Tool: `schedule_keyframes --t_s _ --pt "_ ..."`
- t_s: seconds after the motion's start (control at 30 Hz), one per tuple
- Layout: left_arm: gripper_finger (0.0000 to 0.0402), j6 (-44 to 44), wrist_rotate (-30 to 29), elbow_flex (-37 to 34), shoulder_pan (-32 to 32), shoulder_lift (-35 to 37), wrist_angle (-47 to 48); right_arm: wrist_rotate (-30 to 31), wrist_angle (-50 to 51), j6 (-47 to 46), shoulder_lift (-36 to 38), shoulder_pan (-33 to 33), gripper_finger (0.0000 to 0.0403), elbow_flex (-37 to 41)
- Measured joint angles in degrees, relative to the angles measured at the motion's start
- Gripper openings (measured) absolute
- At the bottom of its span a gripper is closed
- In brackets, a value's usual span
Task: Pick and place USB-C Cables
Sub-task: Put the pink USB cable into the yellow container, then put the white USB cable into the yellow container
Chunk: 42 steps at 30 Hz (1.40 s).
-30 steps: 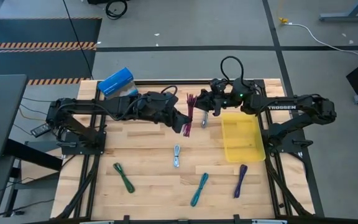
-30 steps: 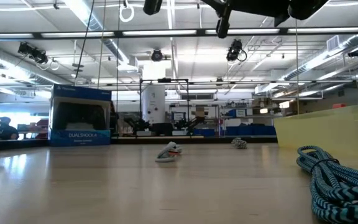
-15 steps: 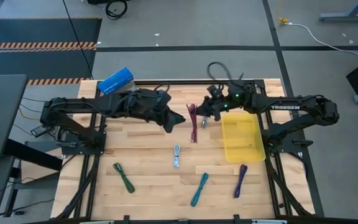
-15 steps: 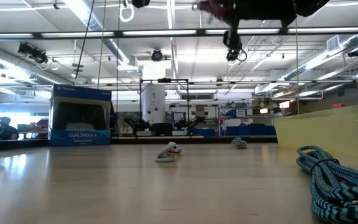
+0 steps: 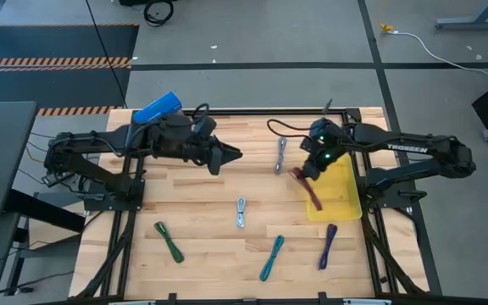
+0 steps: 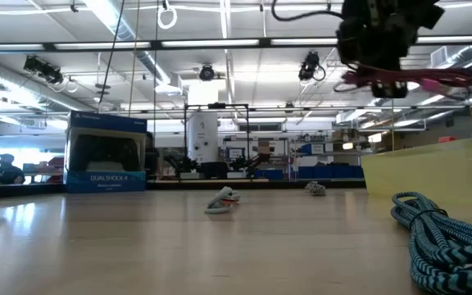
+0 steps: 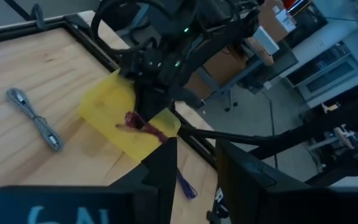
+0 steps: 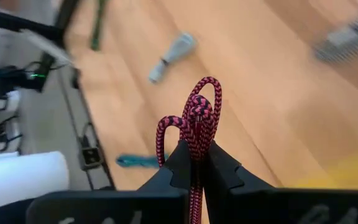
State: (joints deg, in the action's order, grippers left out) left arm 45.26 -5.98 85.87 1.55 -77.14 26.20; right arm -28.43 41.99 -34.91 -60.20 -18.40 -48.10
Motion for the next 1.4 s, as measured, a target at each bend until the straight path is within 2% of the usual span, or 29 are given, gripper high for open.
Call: schedule_keyframes --t_s 0.1,0.3,0.47,0.9,1.4 --pt "0.0117 -0.31 -0.39 0.00 0.73 -0.12 0.05 2.45 8.42 0.02 2.41 -1.59 0.0018 0.00" --pt "0.0117 -1.50 -0.55 -0.01 2.27 -0.91 0.04 11.48 25.38 0.14 5.79 -4.96 0.0018 0.00" --pt "0.0117 -1.62 -2.47 -0.01 2.94 -1.05 0.32 17.99 33.33 -3.52 5.86 -6.70 0.0018 0.11" --pt "0.0117 -0.79 -3.88 -0.01 3.40 -1.05 0.24 18.14 34.69 -14.82 5.74 -7.65 0.0036 5.88" --pt "0.0117 -0.49 -4.96 -0.01 4.07 -1.12 0.22 20.38 32.51 -17.52 5.74 -7.62 0.0103 5.99"
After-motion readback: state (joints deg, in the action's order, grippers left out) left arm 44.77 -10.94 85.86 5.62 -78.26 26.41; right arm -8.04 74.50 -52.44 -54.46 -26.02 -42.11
